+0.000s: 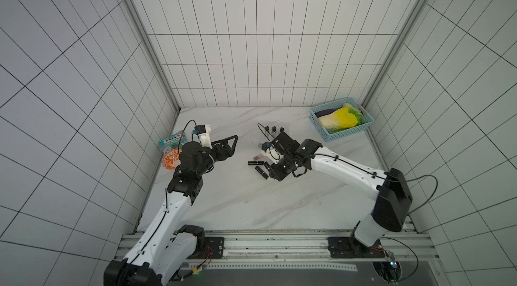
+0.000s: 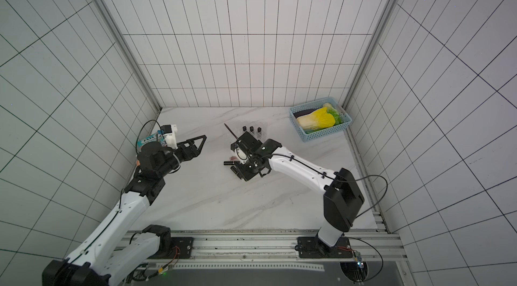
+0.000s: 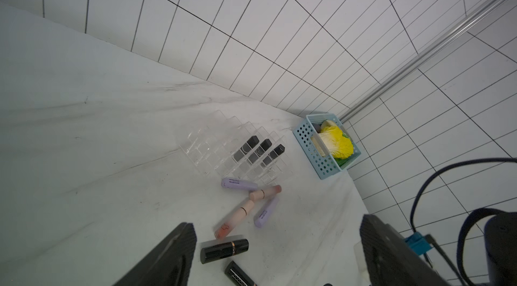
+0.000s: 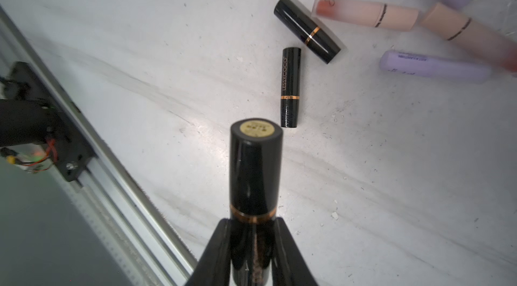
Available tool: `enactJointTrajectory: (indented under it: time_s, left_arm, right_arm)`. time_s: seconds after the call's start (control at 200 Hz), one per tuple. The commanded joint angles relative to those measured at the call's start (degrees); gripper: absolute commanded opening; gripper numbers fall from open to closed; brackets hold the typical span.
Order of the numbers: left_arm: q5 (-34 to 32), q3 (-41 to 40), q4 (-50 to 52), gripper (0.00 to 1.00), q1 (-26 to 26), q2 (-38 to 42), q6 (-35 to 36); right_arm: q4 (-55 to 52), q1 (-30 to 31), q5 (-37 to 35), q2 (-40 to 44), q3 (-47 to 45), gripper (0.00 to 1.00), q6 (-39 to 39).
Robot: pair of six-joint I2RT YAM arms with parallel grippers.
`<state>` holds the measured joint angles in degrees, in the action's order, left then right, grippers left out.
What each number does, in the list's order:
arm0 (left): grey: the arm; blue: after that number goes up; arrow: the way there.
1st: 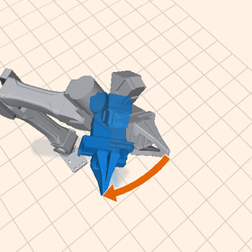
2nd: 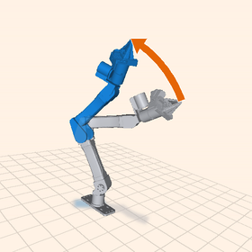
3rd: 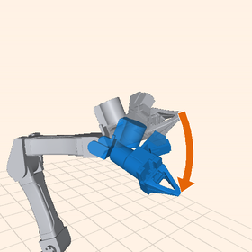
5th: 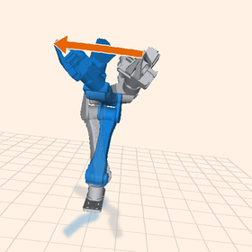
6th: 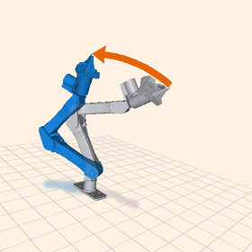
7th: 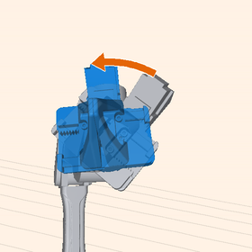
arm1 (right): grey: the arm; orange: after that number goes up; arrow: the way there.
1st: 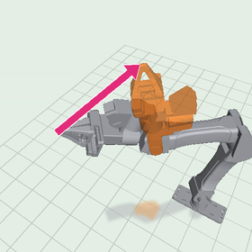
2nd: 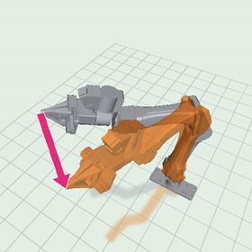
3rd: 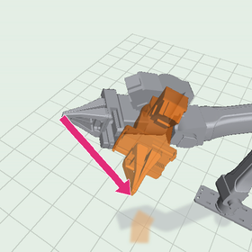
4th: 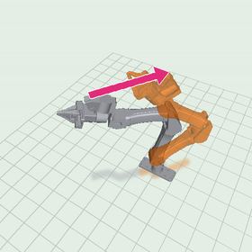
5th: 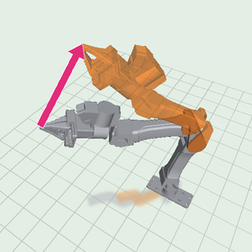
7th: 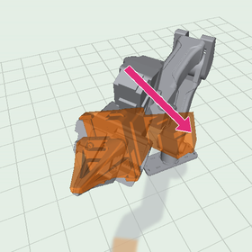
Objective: Arrange the lipsticks in the organizer
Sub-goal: Pick up the lipstick at the center of the board.
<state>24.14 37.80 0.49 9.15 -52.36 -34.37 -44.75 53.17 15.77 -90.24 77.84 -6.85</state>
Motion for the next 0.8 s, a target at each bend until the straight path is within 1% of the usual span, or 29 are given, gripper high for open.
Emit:
enactJointTrajectory:
  time_s: [0.0, 0.135, 0.195, 0.265, 0.33, 0.38, 0.44, 0.515, 0.565, 0.66, 0.795]
  left_arm:
    - [11.7, 3.4, 1.1, 0.91, -0.1, -0.7, -2.6]
    - [19.8, 3.1, 1.6, 0.90, -0.1, -2.1, -4.4]
    - [20.6, 3.0, 5.4, 0.86, 0.0, -2.5, -3.8]
    - [18.2, 2.6, 11.7, 0.80, 0.0, -2.5, -0.9]
    - [16.6, 1.2, 15.5, 0.73, 0.2, -2.1, 0.5]
    - [14.8, 0.0, 18.6, 0.72, 1.2, -1.6, 1.4]
    - [12.1, -1.4, 20.5, 0.71, 3.9, -0.4, 1.3]
    - [7.6, -3.5, 20.4, 0.71, 7.9, 1.6, 0.1]
    - [5.6, -4.7, 19.6, 0.71, 9.5, 2.6, -0.9]
    - [5.2, -5.8, 17.7, 0.71, 10.3, 3.0, -2.1]
    - [4.8, -4.9, 16.4, 0.70, 10.5, 2.9, -2.2]
  right_arm:
    - [1.3, -2.7, 9.4, 6.0, -4.0, 0.27, 1.1]
    - [1.4, -4.7, 14.9, 11.9, -7.5, 0.28, 1.2]
    - [1.4, -5.0, 14.9, 13.1, -8.8, 0.28, 1.1]
    - [0.5, -4.9, 15.1, 13.1, -9.8, 0.28, 1.3]
    - [0.6, -5.2, 14.9, 13.5, -10.9, 0.28, 1.5]
    - [0.7, -5.6, 14.7, 14.0, -11.5, 0.27, 1.4]
    - [0.8, -6.2, 14.7, 14.8, -11.9, 0.27, 1.4]
    - [1.3, -6.7, 14.1, 15.5, -12.2, 0.27, 1.1]
    - [1.4, -7.0, 12.6, 15.1, -12.2, 0.27, 0.9]
    - [2.4, -9.2, 10.6, 13.1, -12.9, 0.23, -0.4]
    - [2.6, -12.2, 7.5, 8.1, -12.6, 0.20, -2.2]
